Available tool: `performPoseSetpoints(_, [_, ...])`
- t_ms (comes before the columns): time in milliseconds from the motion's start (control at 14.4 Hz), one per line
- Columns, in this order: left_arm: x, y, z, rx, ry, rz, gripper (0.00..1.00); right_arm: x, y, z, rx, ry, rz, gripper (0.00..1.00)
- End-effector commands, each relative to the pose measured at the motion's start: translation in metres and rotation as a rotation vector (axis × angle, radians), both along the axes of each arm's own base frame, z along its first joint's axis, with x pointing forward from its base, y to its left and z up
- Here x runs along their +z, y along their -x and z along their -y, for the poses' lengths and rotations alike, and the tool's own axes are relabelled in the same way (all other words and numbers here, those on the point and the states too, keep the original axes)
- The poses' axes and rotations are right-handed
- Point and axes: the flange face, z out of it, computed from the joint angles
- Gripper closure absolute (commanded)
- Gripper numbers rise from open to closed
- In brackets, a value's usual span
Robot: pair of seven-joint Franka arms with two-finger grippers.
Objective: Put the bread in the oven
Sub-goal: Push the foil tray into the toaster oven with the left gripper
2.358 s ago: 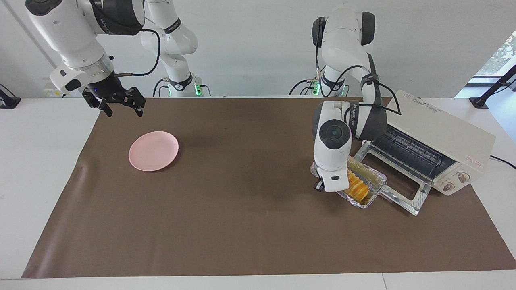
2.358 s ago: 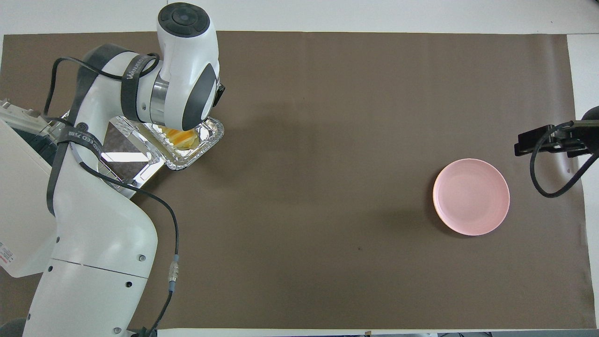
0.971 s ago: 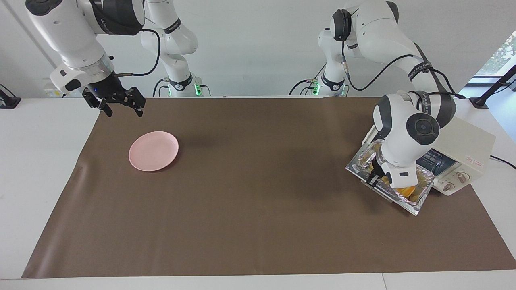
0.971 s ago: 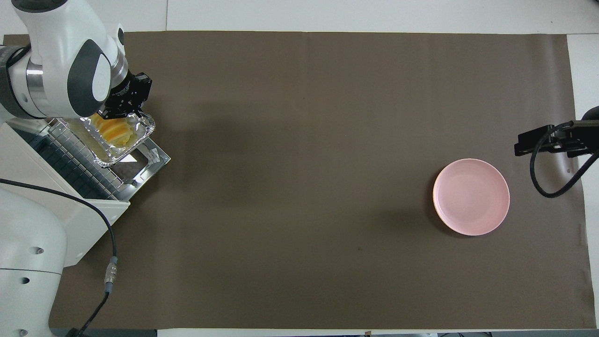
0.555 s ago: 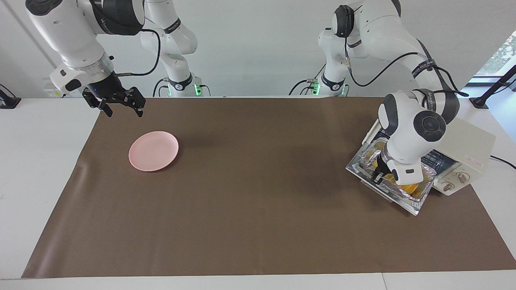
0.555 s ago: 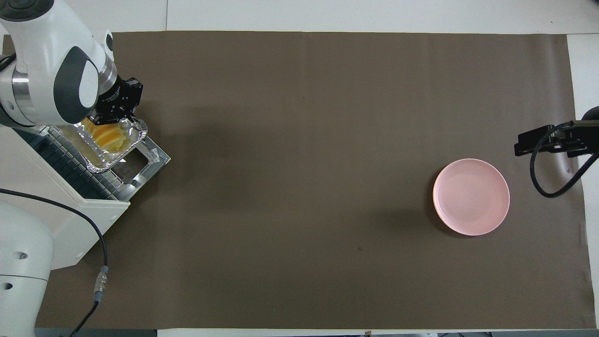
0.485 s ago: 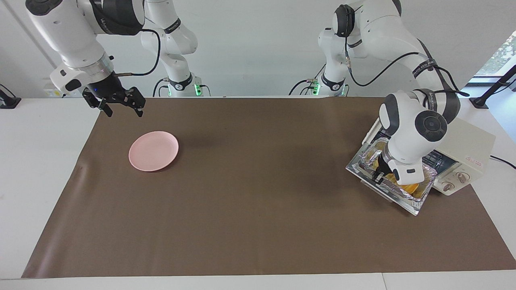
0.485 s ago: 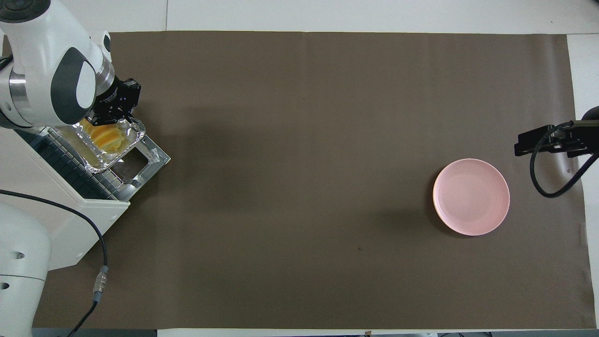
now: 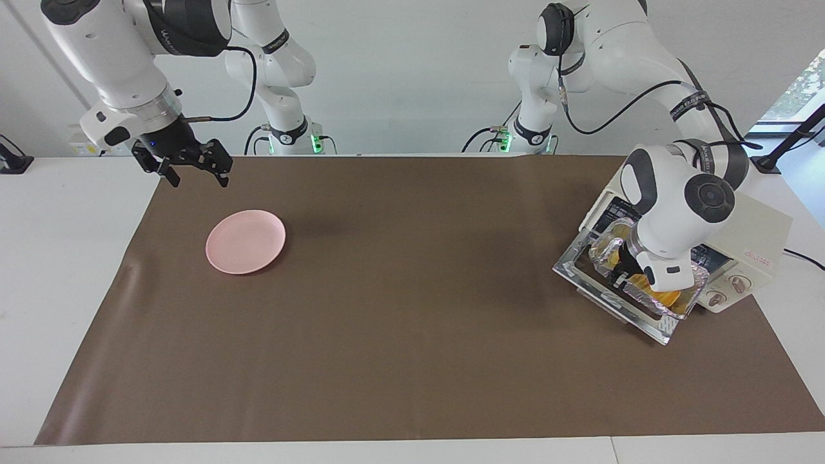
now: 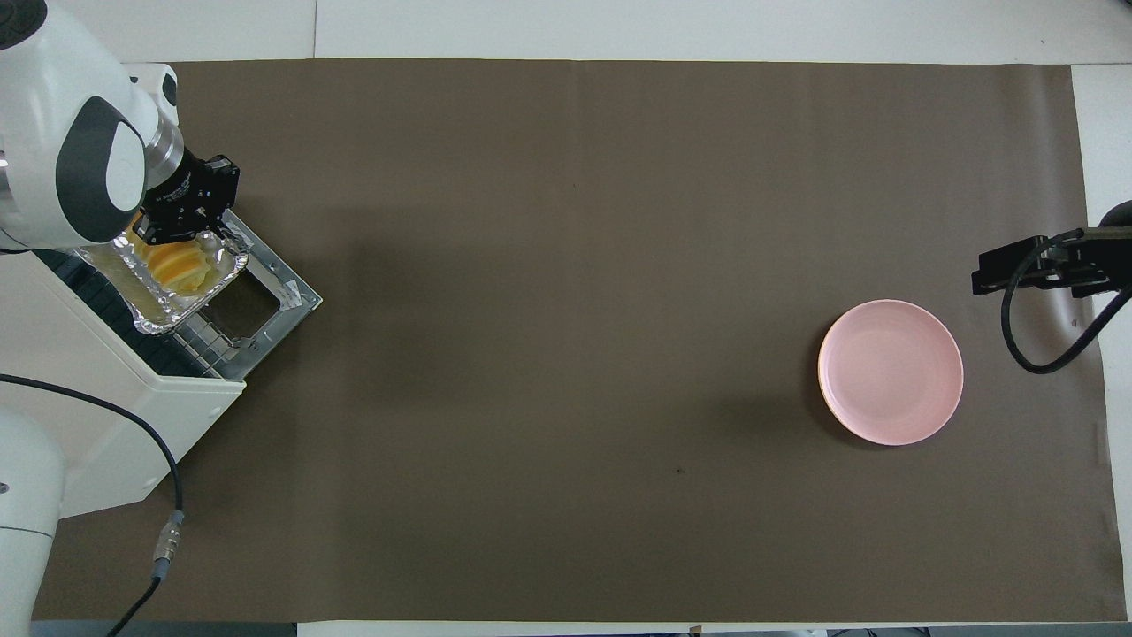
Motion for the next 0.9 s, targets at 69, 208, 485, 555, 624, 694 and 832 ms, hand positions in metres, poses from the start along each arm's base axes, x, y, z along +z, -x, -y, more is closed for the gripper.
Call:
performPoseSetpoints(69, [0.001,0.010,-0.014,0.003,0.007,-0.001,1.00,0.001,0.008,0.001,0.018,-0.010,0.003,0.00])
performPoseSetpoints(208, [-0.001,0.013,-0.015,0.007,0.002,-0.007,1.00,0.001,0.008,0.001,0.018,-0.010,0.003,0.00])
performPoseSetpoints(485, [-0.004,0.016,-0.018,0.008,-0.002,-0.013,1.00,0.001,0.008,0.001,0.018,-0.010,0.003,0.00])
performPoseSetpoints(555, [-0.005,0.018,-0.019,0.012,0.000,-0.014,1.00,0.001,0.008,0.000,0.020,-0.010,0.004,0.00])
performPoseSetpoints(624, [-0.007,0.021,-0.022,0.018,0.003,-0.018,1.00,0.001,0.008,0.001,0.018,-0.010,0.003,0.00])
performPoseSetpoints(694, [-0.006,0.022,-0.022,0.017,0.005,-0.018,1.00,0.001,0.008,0.001,0.018,-0.010,0.003,0.00])
performPoseSetpoints(832, [-0.001,0.025,-0.026,0.020,0.007,-0.013,1.00,0.001,0.008,0.000,0.020,-0.010,0.003,0.00])
